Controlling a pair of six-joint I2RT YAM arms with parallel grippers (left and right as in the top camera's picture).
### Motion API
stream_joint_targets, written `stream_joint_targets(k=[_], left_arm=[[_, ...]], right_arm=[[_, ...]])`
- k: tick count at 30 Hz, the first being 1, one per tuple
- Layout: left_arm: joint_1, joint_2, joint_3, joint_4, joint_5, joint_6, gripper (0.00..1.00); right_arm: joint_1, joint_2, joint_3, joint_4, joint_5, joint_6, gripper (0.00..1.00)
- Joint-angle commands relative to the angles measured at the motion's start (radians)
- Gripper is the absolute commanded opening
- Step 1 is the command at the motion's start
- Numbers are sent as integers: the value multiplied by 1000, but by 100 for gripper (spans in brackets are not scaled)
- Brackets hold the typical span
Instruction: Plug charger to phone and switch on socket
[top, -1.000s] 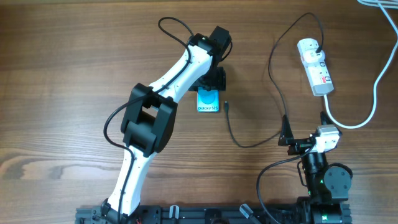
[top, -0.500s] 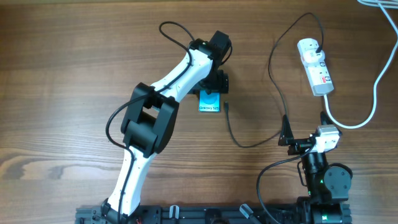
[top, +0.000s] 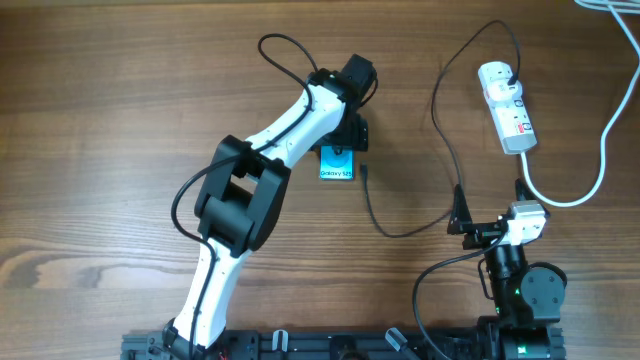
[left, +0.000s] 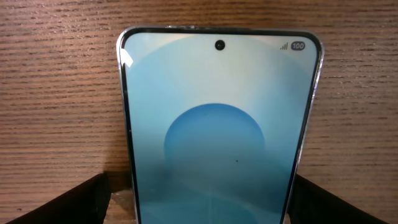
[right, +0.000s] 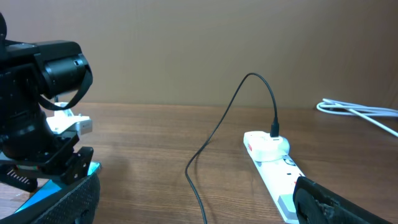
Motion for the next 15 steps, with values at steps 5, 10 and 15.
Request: stream_joint_targets(k=[5,10,15], left_arm=[[-32,3,-79,25,-17,-57,91],[-32,3,-79,40,-17,-60,86],[-33,3,-79,52,-17,-59,84]], right_arm=[[4,-4,-1,3,13,2,100],[4,-4,-1,3,13,2,100],[4,-4,-1,3,13,2,100]])
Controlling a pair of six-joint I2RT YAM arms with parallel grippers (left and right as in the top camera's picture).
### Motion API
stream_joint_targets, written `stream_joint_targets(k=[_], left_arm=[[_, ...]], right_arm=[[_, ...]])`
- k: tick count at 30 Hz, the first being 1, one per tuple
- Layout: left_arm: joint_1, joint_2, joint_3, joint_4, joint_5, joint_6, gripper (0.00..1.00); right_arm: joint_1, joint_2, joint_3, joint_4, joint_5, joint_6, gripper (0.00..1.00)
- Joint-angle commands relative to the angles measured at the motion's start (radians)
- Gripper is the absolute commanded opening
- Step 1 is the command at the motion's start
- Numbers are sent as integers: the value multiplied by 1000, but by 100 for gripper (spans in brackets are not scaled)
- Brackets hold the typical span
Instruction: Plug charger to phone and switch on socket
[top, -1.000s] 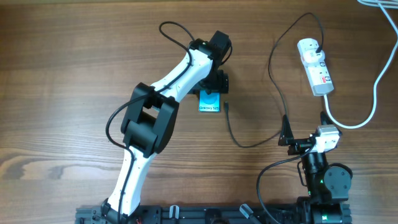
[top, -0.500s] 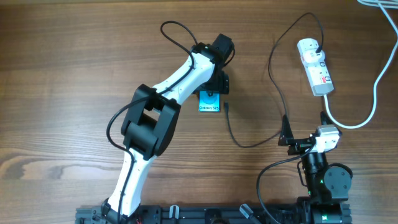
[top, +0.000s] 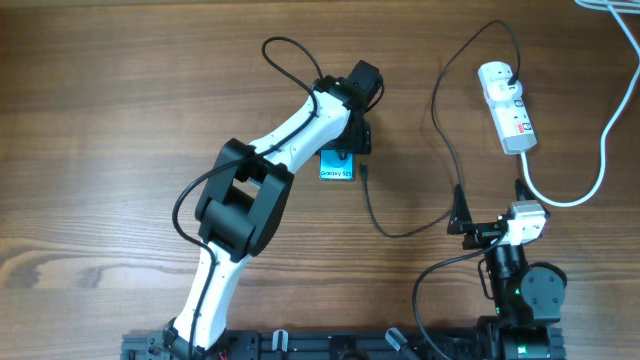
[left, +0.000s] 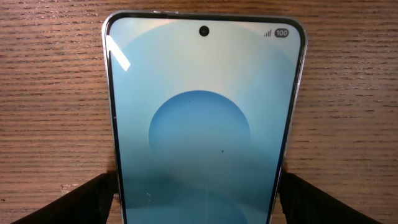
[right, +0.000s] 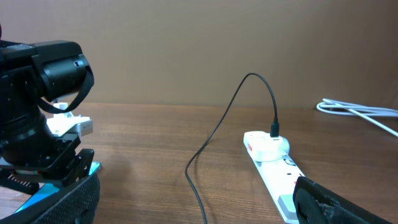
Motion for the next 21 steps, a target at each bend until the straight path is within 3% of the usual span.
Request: stream_joint_targets(k=[1,6,21], left_arm=[[-9,25,-37,12,5,-18,80],[-9,25,-37,11,-11,-18,72],[-8,-9,-36,-18,-14,-18,72]], right_arm=[[4,-4,-1,3,13,2,100],[4,-4,-1,3,14,2,100],[4,-4,-1,3,13,2,100]])
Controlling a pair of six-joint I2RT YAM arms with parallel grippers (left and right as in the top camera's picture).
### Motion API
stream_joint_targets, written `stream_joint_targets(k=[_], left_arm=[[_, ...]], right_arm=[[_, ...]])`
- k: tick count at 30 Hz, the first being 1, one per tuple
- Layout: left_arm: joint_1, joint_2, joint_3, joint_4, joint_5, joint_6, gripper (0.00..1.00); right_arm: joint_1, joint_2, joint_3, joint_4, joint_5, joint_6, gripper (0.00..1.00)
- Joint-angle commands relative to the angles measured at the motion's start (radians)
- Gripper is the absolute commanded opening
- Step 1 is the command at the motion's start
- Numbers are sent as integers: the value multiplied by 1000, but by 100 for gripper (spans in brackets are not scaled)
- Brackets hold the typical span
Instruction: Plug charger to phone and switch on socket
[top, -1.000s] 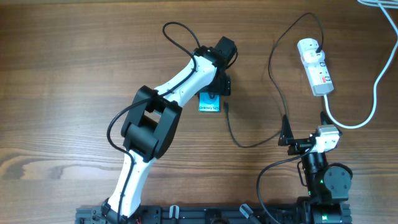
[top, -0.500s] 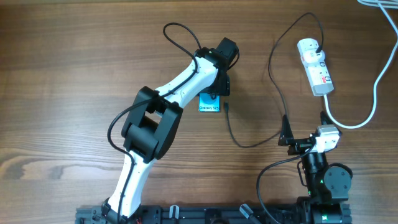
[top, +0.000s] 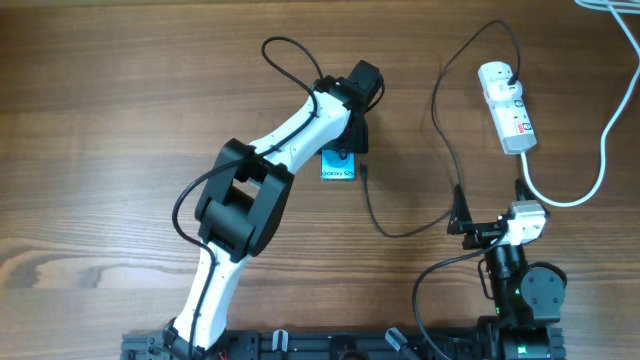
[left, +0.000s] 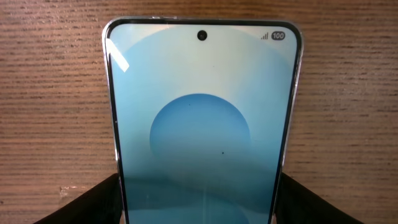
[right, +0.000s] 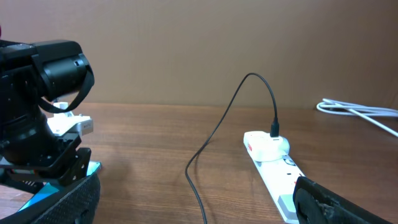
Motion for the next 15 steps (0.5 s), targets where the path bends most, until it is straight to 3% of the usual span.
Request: stream_joint_targets(k=[1,15], left_arm=[[-6,-15,-34,-27,-9,-11,71],[-7,-71,-34,-102,-5,-11,70]], right_arm=[[4,-4,-1,3,14,2,100],[4,-4,-1,3,13,2,100]])
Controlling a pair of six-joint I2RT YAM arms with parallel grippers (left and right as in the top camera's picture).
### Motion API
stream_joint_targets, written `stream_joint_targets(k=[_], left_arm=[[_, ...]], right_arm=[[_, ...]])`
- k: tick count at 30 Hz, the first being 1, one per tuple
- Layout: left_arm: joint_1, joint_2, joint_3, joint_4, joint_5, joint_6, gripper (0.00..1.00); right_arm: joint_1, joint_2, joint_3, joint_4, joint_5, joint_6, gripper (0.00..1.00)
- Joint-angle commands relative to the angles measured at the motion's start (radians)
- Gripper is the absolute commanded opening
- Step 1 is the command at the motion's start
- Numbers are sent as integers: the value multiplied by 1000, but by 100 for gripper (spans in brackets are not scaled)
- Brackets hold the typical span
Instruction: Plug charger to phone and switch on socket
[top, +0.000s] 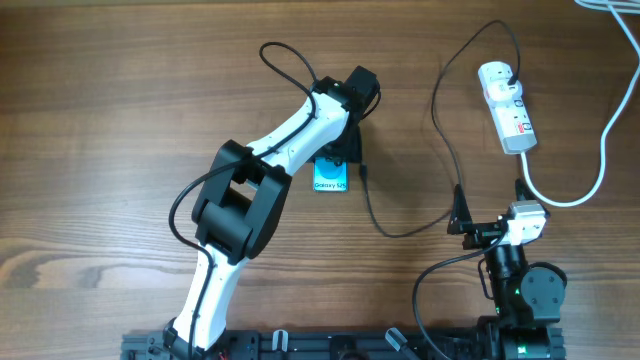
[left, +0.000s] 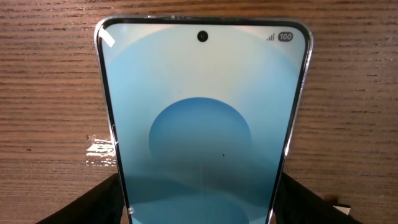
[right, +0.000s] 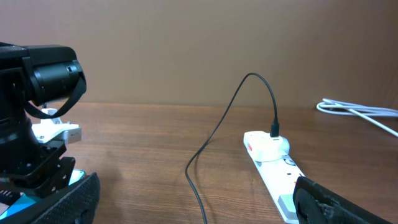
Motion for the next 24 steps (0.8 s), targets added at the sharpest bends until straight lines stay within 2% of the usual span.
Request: stream_joint_targets(k=[1,9,15,24], left_arm=[[-6,-46,-10,0,-6,-11,70],[23,-46,-10,-21,-10,-10,70],[77,-47,-10,-35,76,-10,70],[111,-40,-10,-23,69,-6,72]], right_arm=[[4,-4,-1,3,13,3,100],[4,-4,-1,3,13,2,100],[4,-4,-1,3,14,3,100],[4,-4,-1,3,14,2,100]])
